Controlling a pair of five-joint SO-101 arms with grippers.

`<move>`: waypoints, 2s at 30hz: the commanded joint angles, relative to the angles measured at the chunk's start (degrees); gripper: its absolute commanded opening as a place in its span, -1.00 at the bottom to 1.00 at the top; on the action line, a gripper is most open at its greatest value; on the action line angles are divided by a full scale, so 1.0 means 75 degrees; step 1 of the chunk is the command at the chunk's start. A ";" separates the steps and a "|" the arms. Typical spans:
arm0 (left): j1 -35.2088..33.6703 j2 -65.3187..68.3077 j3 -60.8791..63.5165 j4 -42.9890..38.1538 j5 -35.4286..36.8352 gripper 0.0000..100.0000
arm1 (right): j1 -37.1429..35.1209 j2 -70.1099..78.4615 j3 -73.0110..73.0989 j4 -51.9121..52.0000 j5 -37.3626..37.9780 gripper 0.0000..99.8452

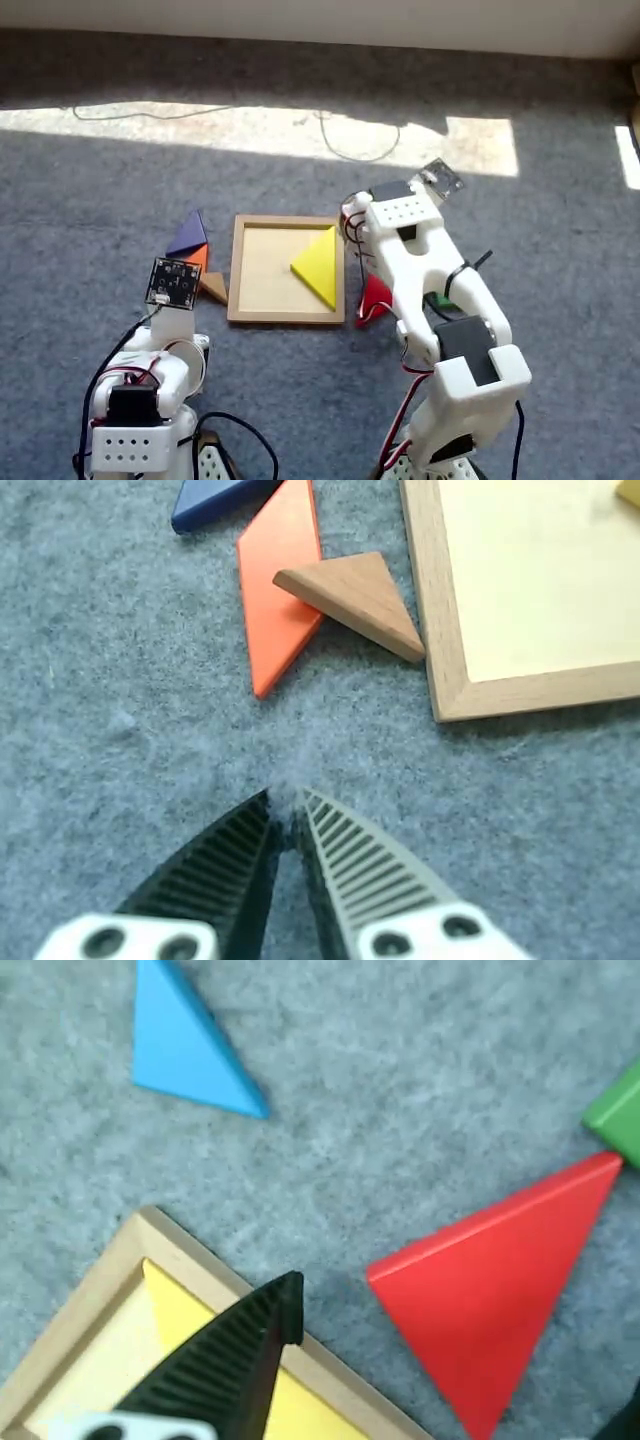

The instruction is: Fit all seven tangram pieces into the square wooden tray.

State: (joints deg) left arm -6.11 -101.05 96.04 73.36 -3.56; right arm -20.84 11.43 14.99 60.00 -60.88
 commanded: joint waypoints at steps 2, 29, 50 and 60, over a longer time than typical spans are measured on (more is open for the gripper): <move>0.0029 -0.0053 0.0158 0.0023 -0.0035 -0.99 | 0.0088 -0.0064 0.0064 -0.0240 -0.0152 -0.05; 0.0029 -0.0053 0.0158 0.0023 -0.0035 -0.99 | 0.0346 -0.0053 0.0709 -0.0229 -0.0117 -0.06; 0.0029 -0.0053 0.0158 0.0023 -0.0035 -0.99 | 0.0170 -0.0053 0.0885 -0.0240 -0.0094 -0.25; 0.0029 -0.0053 0.0158 0.0023 -0.0035 -0.99 | 0.0205 -0.0053 0.0885 -0.0240 -0.0094 -0.26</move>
State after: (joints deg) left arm -6.11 -101.05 96.04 73.36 -3.56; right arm -19.96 11.43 21.58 58.15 -61.49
